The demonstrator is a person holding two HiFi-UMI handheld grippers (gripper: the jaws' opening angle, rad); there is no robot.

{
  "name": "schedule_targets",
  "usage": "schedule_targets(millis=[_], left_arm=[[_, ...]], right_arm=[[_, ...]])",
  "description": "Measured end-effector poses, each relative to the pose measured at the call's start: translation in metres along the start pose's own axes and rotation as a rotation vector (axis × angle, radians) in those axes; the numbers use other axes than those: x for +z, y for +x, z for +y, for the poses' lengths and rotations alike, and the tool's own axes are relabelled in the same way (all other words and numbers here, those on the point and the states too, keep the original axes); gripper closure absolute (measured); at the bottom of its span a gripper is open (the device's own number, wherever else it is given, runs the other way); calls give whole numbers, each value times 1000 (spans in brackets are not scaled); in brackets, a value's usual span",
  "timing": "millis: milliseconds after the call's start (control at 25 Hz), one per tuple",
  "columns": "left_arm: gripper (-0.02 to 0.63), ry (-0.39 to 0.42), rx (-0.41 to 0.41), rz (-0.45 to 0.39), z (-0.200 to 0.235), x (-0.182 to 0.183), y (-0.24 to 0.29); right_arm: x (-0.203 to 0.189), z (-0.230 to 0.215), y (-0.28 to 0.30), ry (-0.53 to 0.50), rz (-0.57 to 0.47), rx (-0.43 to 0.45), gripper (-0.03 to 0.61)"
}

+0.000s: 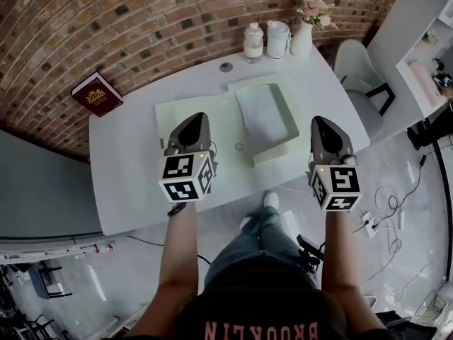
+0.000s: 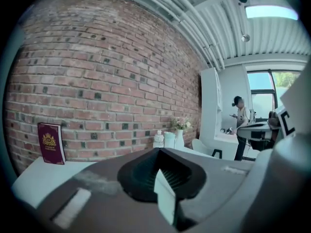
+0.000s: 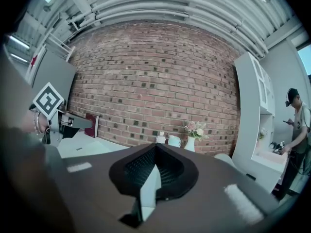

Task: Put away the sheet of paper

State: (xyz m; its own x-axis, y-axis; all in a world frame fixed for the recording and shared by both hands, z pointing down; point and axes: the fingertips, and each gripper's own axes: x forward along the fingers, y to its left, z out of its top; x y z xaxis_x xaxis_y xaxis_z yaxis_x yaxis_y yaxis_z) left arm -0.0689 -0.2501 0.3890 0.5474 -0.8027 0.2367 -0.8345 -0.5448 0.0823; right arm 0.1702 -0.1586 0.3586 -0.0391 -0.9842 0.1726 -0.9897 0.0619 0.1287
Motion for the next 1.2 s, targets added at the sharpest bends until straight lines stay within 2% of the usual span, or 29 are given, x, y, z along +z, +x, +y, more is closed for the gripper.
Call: schedule_targets(millis=[240, 400, 720, 840, 1040, 1200], left_arm=[[618, -14, -5, -155, 1, 35, -33], [618, 48, 4, -215, -5, 54, -46], [618, 190, 19, -304, -36, 93, -66], [618, 200, 23, -335, -44, 104, -74], [618, 167, 35, -383, -51, 128, -80], [618, 198, 28, -399, -61, 146, -82]], right_arm=[[24, 6, -24, -22, -57, -33, 578], [33, 6, -33, -27, -84, -30, 578], [52, -4, -48, -30, -138, -26, 578], [65, -8, -57, -45, -164, -17, 578], [96, -21, -67, -59, -222, -13, 578], [118, -25, -74, -72, -258, -15, 578]])
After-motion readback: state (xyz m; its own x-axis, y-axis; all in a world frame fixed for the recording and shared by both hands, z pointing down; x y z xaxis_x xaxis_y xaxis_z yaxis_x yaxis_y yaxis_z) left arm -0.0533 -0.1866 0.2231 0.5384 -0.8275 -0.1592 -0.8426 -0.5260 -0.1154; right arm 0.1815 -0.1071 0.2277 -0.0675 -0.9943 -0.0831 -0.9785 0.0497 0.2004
